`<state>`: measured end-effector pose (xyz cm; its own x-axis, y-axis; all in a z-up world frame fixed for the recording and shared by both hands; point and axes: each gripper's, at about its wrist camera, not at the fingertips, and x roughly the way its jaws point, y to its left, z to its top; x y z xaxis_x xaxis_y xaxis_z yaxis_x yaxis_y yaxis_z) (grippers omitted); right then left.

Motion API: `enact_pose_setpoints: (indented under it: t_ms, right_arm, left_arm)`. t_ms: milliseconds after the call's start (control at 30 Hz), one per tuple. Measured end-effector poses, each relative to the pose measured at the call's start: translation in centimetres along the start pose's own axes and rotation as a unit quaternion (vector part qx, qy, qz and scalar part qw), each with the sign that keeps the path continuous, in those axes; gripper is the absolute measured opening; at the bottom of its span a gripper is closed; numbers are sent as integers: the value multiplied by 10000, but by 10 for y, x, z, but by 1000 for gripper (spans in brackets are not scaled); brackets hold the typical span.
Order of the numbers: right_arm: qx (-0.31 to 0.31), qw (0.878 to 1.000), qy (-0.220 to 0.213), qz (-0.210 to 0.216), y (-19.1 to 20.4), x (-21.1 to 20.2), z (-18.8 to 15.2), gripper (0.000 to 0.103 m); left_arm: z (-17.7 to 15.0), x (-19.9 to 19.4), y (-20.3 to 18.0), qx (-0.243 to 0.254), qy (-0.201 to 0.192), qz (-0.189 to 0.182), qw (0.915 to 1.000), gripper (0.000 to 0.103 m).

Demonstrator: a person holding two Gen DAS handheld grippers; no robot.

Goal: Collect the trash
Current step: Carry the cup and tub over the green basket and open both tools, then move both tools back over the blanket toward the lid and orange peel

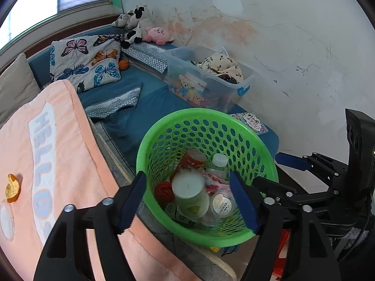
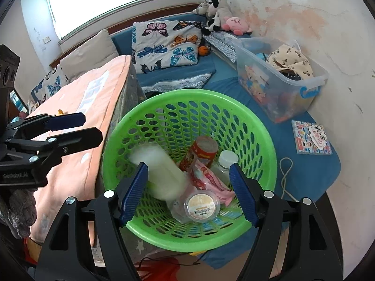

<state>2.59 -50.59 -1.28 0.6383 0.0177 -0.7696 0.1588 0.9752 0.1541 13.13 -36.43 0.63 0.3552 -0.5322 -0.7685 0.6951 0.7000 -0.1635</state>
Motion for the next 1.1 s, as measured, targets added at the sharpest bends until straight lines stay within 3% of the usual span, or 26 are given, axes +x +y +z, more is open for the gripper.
enact_pose_setpoints:
  t_ms: [300, 567, 800, 1100]
  right_arm:
    - [-351, 9990, -40, 255, 39, 5, 13, 75]
    - [-839, 9946, -45, 617, 101, 18, 31, 77]
    - [-1296, 9864, 13, 1016, 164, 38, 46, 77]
    - [-1758, 9752, 196, 1333, 228, 68, 58, 77]
  left_arm:
    - [-16, -33, 41, -240, -157, 356, 9990, 80]
    - [-37, -69, 113, -803, -288, 920, 9921, 86]
    - [-67, -97, 181, -1311, -271, 1504, 9795, 86]
    - [-107, -120, 270, -1850, -125, 2217, 9573, 91]
